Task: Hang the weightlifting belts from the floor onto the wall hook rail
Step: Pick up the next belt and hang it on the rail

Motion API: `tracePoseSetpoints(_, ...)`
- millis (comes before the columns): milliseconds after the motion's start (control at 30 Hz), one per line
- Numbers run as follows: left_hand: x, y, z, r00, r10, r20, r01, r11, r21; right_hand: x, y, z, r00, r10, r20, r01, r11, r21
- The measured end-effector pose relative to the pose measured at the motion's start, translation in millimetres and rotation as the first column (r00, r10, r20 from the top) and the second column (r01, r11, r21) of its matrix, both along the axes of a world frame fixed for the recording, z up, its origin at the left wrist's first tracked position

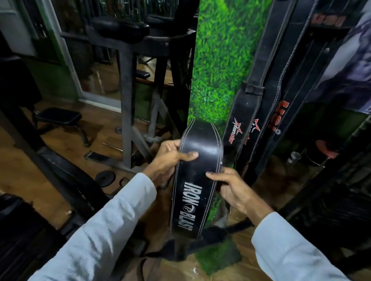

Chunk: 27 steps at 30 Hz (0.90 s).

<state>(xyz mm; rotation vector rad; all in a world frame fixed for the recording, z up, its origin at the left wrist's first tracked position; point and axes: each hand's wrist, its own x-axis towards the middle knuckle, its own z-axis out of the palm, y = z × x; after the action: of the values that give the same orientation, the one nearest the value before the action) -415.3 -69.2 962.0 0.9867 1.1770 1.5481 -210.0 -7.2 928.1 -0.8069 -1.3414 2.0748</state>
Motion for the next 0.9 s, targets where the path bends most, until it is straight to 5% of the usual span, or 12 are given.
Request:
tracePoseSetpoints(100,8,-9,-26,0.998,-0.057,-0.012,0.058,0.997,0.045,6,11,29,0.992,-0.03,-0.122,0.023,0.998,-0.058)
tracePoseSetpoints(233,24,-20,-51,0.987,-0.159,-0.02,0.159,0.987,0.0,-5,27,56,0.994,-0.107,-0.02,0.108,0.985,0.137)
tracePoseSetpoints(367,15,-16,-27,0.895,-0.336,0.292,0.386,0.913,-0.13,-5,17,39,0.99,-0.127,0.063,0.099,0.936,0.338)
tracePoseSetpoints(500,6,9,14,0.913,-0.222,0.343,0.305,0.929,-0.209,-3,-7,4,0.98,-0.117,0.159,0.035,0.894,0.447)
tracePoseSetpoints(600,16,20,16,0.97,-0.144,0.198,0.196,0.942,-0.274,5,-13,-3,0.972,-0.042,0.231,-0.034,0.948,0.315)
tracePoseSetpoints(733,18,11,-10,0.976,-0.203,0.072,0.214,0.955,-0.205,21,-7,10,1.0,-0.023,0.001,0.023,0.992,-0.121)
tracePoseSetpoints(900,29,-7,-30,0.938,-0.346,0.018,0.344,0.923,-0.172,-2,12,39,0.991,-0.13,-0.003,0.129,0.987,-0.091)
